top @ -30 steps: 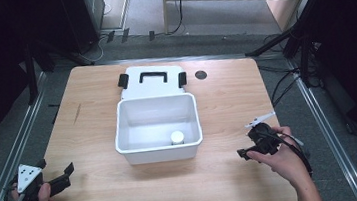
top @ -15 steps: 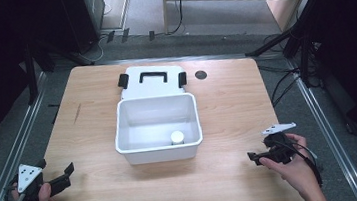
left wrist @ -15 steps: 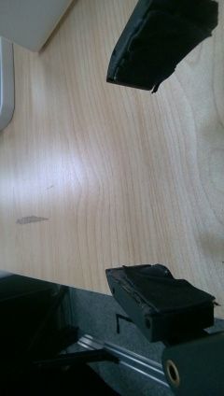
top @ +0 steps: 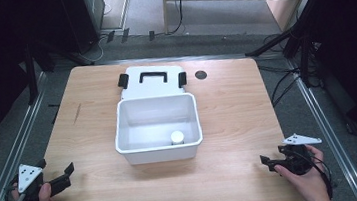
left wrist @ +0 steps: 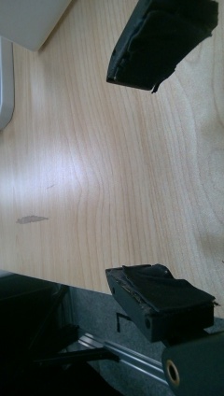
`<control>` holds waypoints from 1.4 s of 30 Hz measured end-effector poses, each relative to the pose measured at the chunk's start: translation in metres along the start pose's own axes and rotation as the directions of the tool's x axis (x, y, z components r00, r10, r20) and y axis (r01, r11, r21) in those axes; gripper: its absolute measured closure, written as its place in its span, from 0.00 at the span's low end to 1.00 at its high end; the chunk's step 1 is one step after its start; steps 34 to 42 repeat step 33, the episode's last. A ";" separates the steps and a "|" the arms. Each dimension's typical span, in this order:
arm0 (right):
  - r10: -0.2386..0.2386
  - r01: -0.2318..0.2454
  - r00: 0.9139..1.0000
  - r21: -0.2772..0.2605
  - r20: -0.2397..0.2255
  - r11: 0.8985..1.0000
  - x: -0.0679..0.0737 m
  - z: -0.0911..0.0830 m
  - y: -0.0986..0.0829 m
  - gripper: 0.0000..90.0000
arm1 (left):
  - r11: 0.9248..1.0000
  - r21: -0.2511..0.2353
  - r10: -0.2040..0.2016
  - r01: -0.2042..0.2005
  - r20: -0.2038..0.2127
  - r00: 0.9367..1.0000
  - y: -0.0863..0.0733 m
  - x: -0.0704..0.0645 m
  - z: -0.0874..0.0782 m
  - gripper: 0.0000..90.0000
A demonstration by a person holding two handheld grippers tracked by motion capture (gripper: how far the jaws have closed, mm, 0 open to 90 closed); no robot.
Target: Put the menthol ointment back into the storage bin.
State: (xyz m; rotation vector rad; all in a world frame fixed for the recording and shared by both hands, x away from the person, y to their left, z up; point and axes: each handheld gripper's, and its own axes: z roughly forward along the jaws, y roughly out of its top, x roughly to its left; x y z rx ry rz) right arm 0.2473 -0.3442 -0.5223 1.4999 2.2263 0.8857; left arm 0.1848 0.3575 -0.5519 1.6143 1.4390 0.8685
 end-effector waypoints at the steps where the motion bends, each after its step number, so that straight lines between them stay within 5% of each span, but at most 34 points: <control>1: 0.005 -0.004 1.000 -0.004 0.002 1.000 -0.002 -0.001 -0.003 0.21 | 1.000 -0.001 -0.001 0.001 0.000 1.000 0.000 0.000 0.000 0.09; 11: 0.047 -0.047 0.999 -0.046 0.003 0.998 -0.015 -0.009 -0.026 0.20 | 1.000 0.003 0.001 -0.001 0.005 1.000 0.000 0.000 0.001 0.09; 16: 0.068 -0.067 0.998 -0.131 0.003 0.989 -0.019 -0.011 -0.039 0.20 | 1.000 0.008 0.005 -0.005 0.004 1.000 0.001 -0.001 0.001 0.09; 20: 0.128 -0.130 0.992 -0.213 -0.022 0.968 -0.024 -0.010 -0.050 0.21 | 1.000 0.009 0.011 -0.011 0.001 1.000 0.001 -0.001 0.001 0.09; 24: 0.194 -0.207 0.978 -0.299 -0.072 0.932 -0.032 -0.018 -0.056 0.21 | 1.000 0.014 0.020 -0.020 -0.009 1.000 0.001 -0.003 0.002 0.09; 31: 0.148 -0.153 0.988 -0.280 -0.038 0.948 -0.023 -0.013 -0.057 0.21 | 1.000 0.008 0.012 -0.012 -0.026 1.000 0.000 -0.002 0.001 0.09; 42: 0.163 -0.169 0.986 -0.285 -0.045 0.943 -0.024 -0.014 -0.058 0.21 | 1.000 0.003 0.004 -0.004 -0.034 0.999 0.000 -0.002 0.001 0.09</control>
